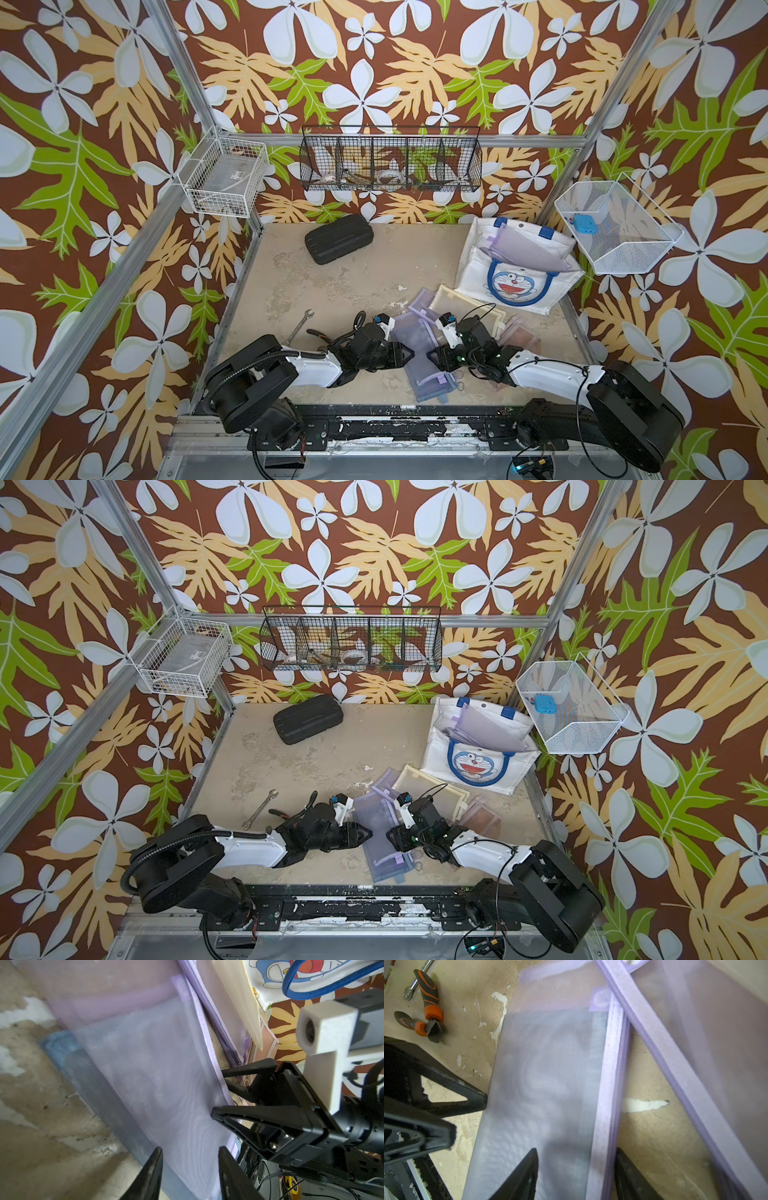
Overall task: Put the pencil pouch into the canvas bag
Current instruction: Pick up the pencil case from the pencil case.
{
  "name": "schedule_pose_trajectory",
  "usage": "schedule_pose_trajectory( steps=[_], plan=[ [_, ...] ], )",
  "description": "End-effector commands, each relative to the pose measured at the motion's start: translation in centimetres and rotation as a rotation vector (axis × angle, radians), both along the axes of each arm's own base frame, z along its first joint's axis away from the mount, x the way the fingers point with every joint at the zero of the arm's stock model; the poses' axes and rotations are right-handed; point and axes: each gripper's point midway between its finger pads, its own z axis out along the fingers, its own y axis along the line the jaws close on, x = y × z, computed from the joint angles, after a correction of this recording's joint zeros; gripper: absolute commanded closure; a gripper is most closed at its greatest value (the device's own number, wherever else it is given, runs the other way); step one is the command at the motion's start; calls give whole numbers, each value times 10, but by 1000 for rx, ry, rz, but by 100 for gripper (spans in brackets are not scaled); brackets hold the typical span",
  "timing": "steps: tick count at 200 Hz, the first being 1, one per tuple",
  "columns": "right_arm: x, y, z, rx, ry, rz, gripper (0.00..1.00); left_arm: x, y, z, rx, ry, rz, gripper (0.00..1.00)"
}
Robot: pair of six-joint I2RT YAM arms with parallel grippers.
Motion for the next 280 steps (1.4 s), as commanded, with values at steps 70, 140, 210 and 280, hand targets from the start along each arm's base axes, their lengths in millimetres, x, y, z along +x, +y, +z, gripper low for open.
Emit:
schedule_pose_trajectory(
  steps=[70,140,210,280],
  plan=[
    [-2,-1,-4,1,18,-13,72,-3,-1,-7,-25,46,50,59],
    [-8,1,21,64,-43,22,100,-11,20,-8,13,11,64,59],
    [-20,7,106,220,-238,108,100,-18,13,56,-161,-164,-21,42],
    [-17,14,203,239,-521,232,100,23,83,94,-91,-315,243,39]
  ],
)
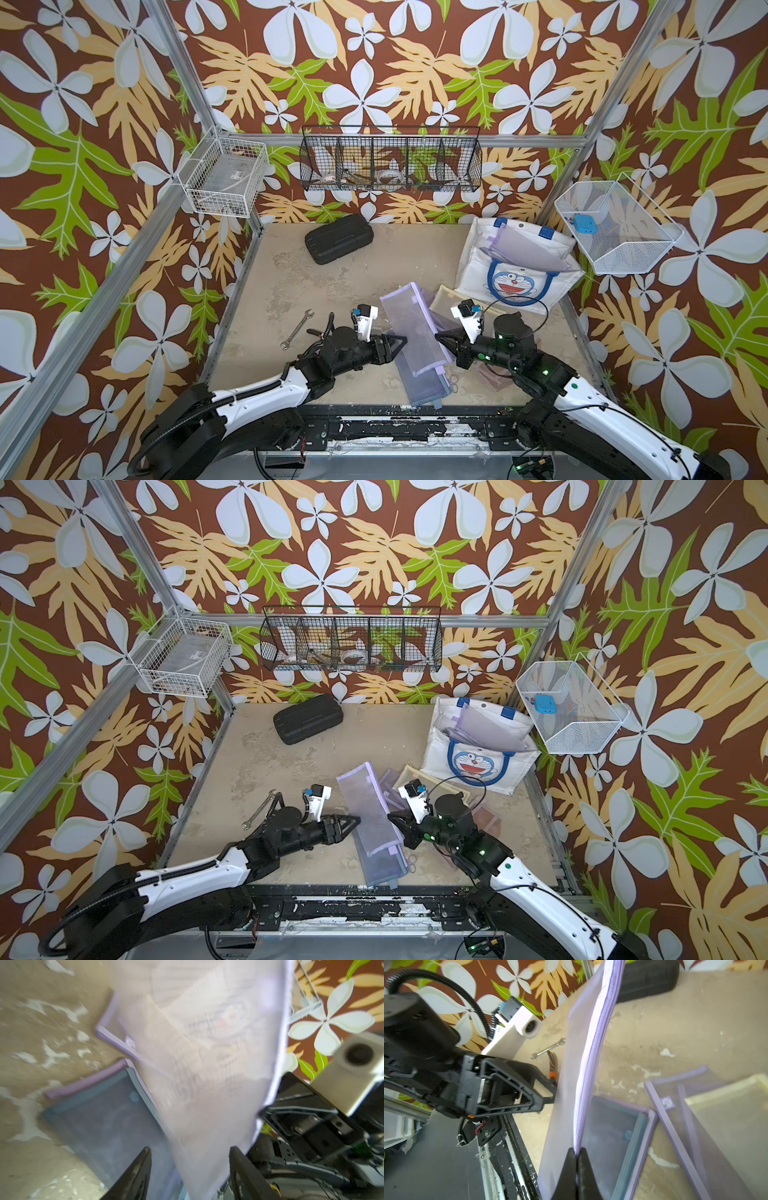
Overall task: Put the pencil pouch into the canvas bag
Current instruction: Pick up the pencil case from the pencil case, then place the pencil case in the canvas bag.
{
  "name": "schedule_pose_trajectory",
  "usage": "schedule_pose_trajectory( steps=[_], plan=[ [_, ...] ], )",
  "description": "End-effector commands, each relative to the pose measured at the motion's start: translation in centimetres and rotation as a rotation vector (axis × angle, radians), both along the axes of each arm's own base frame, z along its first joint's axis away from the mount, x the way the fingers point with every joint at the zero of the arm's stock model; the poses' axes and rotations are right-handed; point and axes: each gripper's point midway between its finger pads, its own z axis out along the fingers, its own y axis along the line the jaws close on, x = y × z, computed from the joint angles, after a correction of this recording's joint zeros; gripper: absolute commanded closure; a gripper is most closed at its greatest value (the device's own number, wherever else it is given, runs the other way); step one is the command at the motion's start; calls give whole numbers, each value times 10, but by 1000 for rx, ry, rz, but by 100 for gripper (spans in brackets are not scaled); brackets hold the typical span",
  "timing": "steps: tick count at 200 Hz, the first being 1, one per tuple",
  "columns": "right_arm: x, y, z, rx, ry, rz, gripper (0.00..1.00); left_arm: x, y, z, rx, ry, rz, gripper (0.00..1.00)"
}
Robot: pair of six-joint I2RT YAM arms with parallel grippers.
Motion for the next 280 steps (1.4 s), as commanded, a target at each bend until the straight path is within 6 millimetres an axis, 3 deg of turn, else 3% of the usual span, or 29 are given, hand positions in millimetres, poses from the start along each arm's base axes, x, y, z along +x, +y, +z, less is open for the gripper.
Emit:
schedule_pose_trajectory(
  steps=[1,22,44,68,90,114,135,175,204,241,280],
  plan=[
    [7,-3,20,-62,-122,1,100,14,35,-11,82,-8,133,39],
    [37,-11,35,-216,-210,-76,100,21,54,-9,124,-37,171,40],
    [69,-16,71,-380,-335,-134,100,24,56,-4,143,-50,158,40],
    [96,-27,132,-525,-543,-185,100,24,39,7,108,-61,79,40],
    [120,-52,186,-589,-678,-253,100,24,20,16,82,-61,-7,40],
    [151,-81,215,-706,-753,-332,100,24,6,30,56,-82,-74,40],
    [174,-102,235,-697,-812,-383,100,22,-2,36,28,-95,-117,40],
    [221,-159,227,-903,-806,-570,100,12,-12,46,-53,-86,-190,40],
    [226,-168,214,-996,-795,-563,100,10,-16,47,-88,-58,-226,41],
    [230,-206,194,-1067,-696,-611,100,6,-13,60,-132,-75,-246,41],
    [232,-251,140,-1107,-527,-613,100,1,-15,62,-167,-64,-268,42]
  ],
)
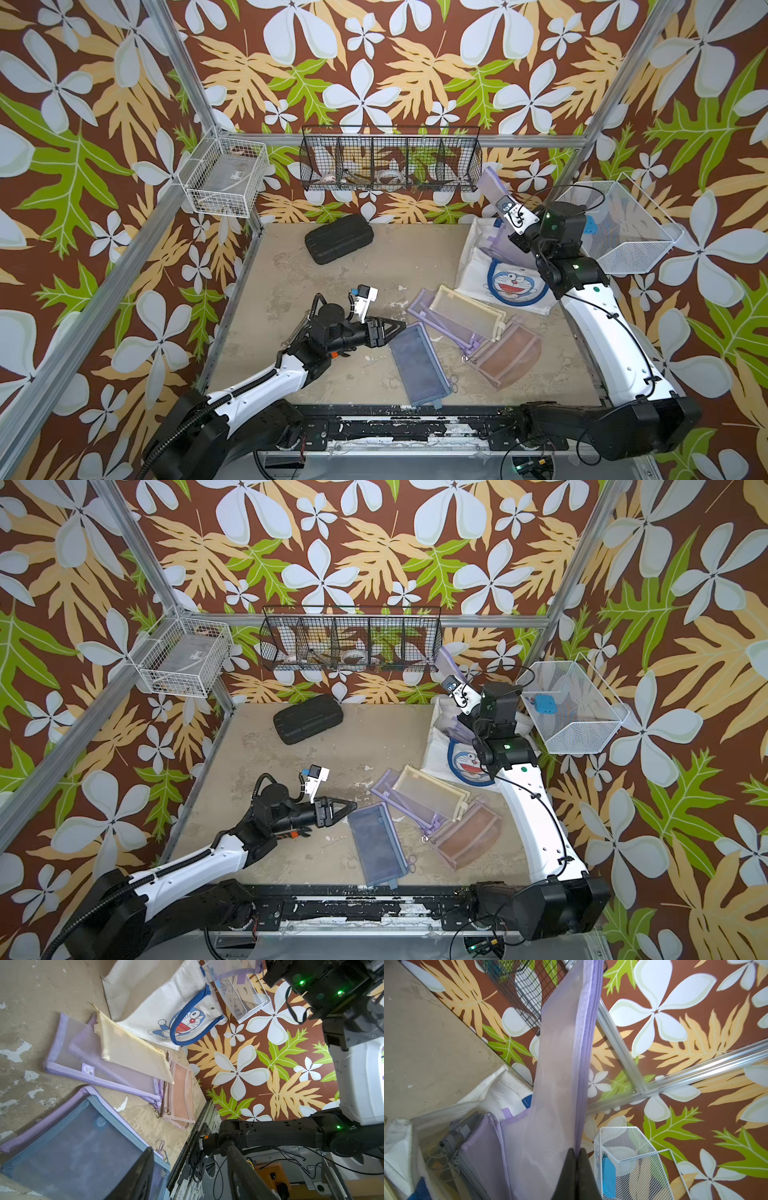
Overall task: Put the pencil pouch into the canvas bag
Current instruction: Place the pencil case in the canvas bag.
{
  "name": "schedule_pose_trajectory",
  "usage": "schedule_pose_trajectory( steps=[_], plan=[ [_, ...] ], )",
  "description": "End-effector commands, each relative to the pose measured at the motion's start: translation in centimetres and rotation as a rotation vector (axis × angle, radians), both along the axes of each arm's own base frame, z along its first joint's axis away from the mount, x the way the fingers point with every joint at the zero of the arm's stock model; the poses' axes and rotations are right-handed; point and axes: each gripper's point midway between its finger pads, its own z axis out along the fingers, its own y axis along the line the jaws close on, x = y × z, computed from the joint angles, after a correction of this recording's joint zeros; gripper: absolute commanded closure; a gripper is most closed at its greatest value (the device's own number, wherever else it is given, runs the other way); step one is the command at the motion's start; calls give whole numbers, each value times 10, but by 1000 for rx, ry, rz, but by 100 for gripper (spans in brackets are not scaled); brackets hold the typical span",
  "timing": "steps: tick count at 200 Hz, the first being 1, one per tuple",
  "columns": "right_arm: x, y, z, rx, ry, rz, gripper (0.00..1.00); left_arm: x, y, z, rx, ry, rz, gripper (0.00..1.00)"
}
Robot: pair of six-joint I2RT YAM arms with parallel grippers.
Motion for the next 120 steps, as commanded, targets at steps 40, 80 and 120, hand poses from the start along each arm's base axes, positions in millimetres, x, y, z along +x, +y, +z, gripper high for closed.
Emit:
schedule_pose_trajectory(
  steps=[40,80,120],
  plan=[
    [-10,-44,-72,44,160,-73,100,-1,1,13,-50,-29,-11,42],
    [-15,-54,-90,16,200,-82,100,2,4,15,-61,-27,-2,42],
    [-20,-60,-106,-44,243,-90,100,2,6,12,-60,-25,2,42]
  ],
)
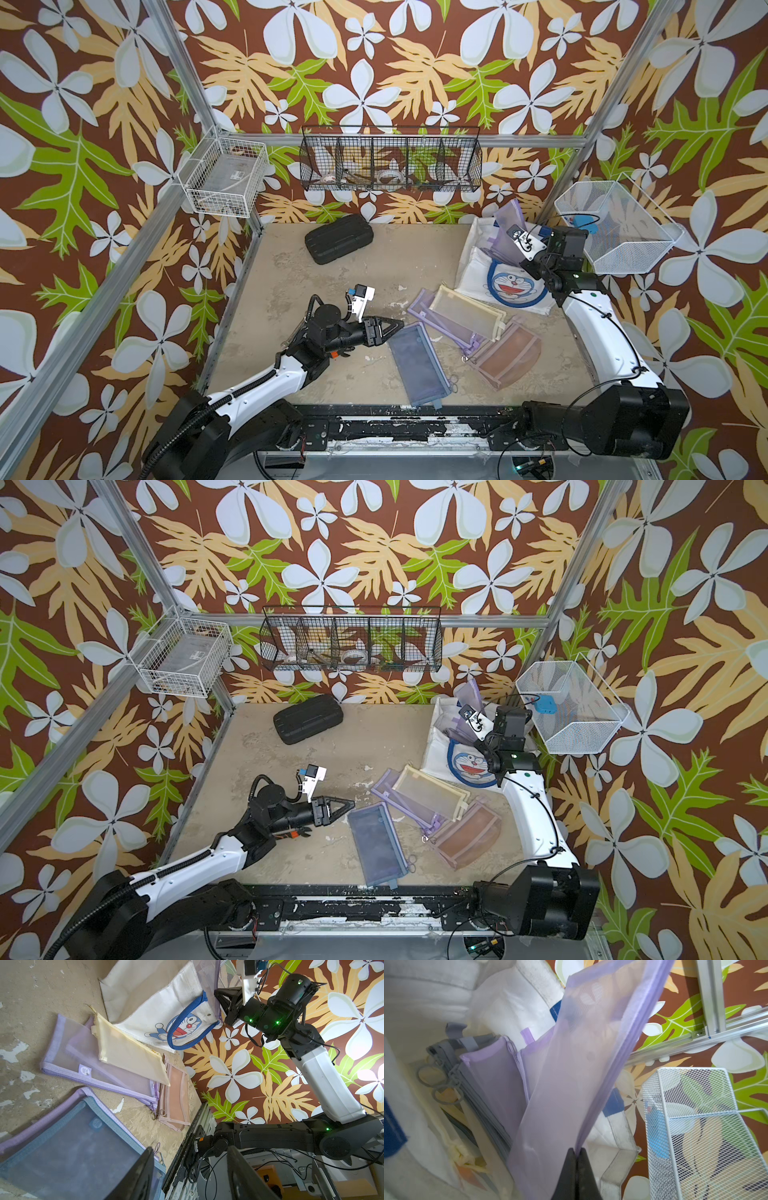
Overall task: Put the pencil pouch into the canvas bag
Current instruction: Place the pencil case in the canvas bag.
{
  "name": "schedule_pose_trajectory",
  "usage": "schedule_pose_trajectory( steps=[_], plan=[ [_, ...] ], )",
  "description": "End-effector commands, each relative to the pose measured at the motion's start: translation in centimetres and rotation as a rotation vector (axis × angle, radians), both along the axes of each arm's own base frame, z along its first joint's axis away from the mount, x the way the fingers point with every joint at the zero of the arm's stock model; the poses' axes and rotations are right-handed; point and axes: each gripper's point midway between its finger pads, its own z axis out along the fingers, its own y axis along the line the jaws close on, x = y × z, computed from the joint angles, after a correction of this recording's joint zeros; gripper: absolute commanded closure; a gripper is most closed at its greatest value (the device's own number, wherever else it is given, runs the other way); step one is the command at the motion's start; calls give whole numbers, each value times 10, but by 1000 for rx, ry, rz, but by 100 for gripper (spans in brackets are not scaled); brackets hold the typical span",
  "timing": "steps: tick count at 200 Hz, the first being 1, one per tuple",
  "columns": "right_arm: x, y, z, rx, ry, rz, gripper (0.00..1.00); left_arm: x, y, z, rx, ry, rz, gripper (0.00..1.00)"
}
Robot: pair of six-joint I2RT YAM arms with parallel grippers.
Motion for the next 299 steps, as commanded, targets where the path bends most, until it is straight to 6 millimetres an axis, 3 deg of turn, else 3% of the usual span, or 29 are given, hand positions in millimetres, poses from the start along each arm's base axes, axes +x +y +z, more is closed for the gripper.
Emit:
schedule_pose_trajectory(
  steps=[1,76,154,187,218,232,248,269,287,299],
  plan=[
    [-1,-4,-1,-49,3,0,100,-1,0,8,-27,-25,-11,42],
    [-1,-26,15,-90,-46,-48,100,1,3,4,-29,-17,2,42],
    [-9,-29,13,-139,-52,-53,71,3,4,5,-41,-9,4,42],
    [1,-22,40,-42,-127,-49,53,4,4,4,-38,-7,5,42],
    [7,-7,97,187,-286,-54,48,10,6,-8,53,9,33,39],
    [0,7,121,312,-369,-66,46,14,9,-18,128,21,51,36],
    [-13,24,124,368,-387,-140,45,15,16,-30,199,34,78,35],
    [-38,73,101,549,-269,-123,46,9,27,-50,285,59,94,34],
    [-69,129,81,762,-179,-13,41,2,35,-72,342,100,100,34],
    [-91,169,55,891,-76,64,40,-4,38,-86,353,139,95,34]
  ],
)
